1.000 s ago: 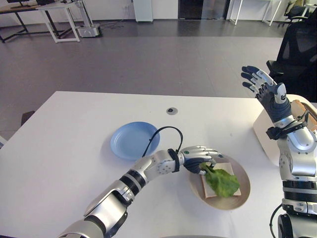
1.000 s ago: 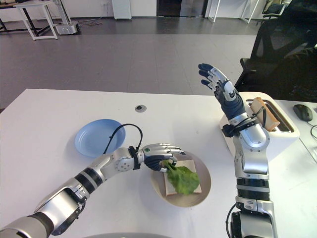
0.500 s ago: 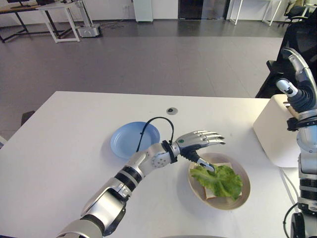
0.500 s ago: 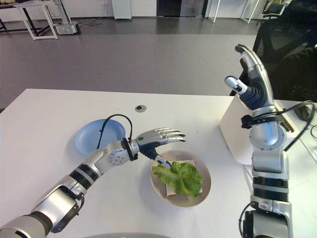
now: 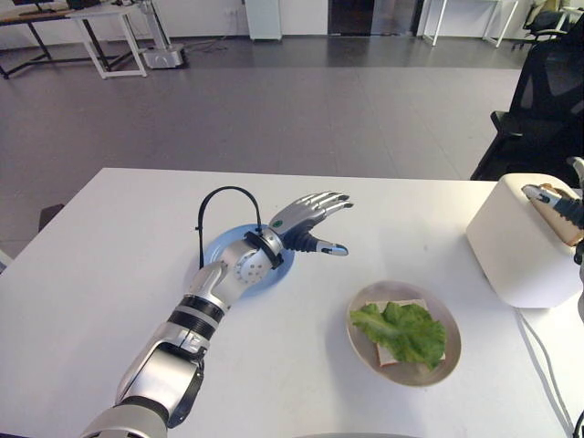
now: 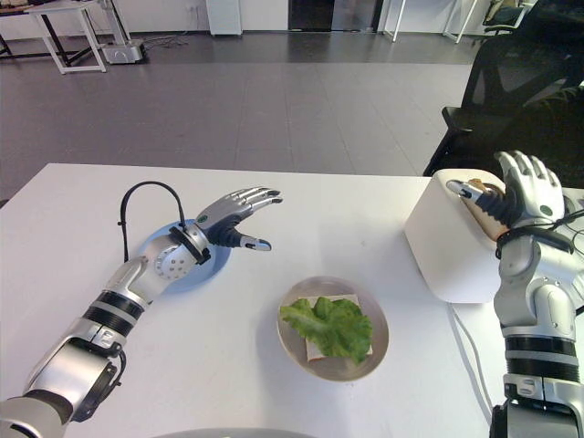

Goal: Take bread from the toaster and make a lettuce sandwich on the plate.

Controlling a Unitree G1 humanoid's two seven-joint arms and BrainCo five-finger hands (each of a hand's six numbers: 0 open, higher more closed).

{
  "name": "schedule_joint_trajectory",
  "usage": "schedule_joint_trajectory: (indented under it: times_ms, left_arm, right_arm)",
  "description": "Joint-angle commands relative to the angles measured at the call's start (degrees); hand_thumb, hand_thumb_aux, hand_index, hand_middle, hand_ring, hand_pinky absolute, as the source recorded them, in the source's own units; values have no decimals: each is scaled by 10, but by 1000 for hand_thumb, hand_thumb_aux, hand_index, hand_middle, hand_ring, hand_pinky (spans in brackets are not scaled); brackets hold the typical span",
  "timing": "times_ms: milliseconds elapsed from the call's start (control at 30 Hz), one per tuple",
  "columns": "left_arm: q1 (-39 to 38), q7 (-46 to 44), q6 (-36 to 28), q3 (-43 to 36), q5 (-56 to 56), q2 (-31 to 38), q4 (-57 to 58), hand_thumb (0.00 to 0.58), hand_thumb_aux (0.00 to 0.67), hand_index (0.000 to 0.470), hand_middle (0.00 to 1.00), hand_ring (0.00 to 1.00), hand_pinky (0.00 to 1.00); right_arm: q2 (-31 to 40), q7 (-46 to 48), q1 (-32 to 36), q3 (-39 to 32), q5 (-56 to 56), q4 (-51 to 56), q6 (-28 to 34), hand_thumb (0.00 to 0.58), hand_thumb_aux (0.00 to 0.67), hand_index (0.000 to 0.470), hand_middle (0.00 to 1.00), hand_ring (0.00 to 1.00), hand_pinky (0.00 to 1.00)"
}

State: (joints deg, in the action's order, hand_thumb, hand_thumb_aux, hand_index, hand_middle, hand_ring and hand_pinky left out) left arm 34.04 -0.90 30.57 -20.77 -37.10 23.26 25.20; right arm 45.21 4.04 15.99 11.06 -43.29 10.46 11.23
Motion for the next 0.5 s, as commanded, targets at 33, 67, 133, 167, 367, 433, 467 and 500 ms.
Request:
schedule_joint_trajectory:
  times_ms: [33, 67, 133, 167, 367, 433, 467, 500]
  left_arm:
    - [-7, -8, -11, 3, 1, 5, -10, 0, 0, 0, 0, 0, 0]
    - [-8, -8, -12, 2, 1, 6, -11, 0, 0, 0, 0, 0, 0]
    - [-8, -8, -13, 2, 1, 7, -13, 0, 0, 0, 0, 0, 0]
    - [-8, -8, -14, 1, 1, 6, -12, 0, 0, 0, 0, 0, 0]
    - [-11, -4, -15, -4, -4, 5, -8, 0, 0, 0, 0, 0, 0]
    - [-14, -3, -15, -6, -6, 5, -6, 0, 0, 0, 0, 0, 0]
    - [-14, -2, -15, -7, -8, 4, -4, 0, 0, 0, 0, 0, 0]
    - [-13, -1, -15, -7, -9, 4, -3, 0, 0, 0, 0, 0, 0]
  right_arm:
    - [11, 43, -10, -17, 3, -12, 46, 0, 0, 0, 0, 0, 0]
    - [12, 54, -12, -21, 9, -14, 50, 360, 257, 181, 0, 0, 0]
    - [11, 66, -17, -26, 18, -19, 54, 580, 670, 470, 0, 0, 0]
    - [10, 62, -15, -25, 20, -23, 55, 580, 670, 470, 0, 0, 0]
    - [17, 1, 7, -13, 29, -35, 36, 580, 670, 470, 0, 0, 0]
    - [17, -19, 14, -9, 34, -38, 27, 580, 670, 470, 0, 0, 0]
    - [18, -26, 17, -8, 36, -39, 23, 580, 670, 470, 0, 0, 0]
    - [19, -32, 19, -7, 39, -40, 18, 580, 670, 470, 0, 0, 0]
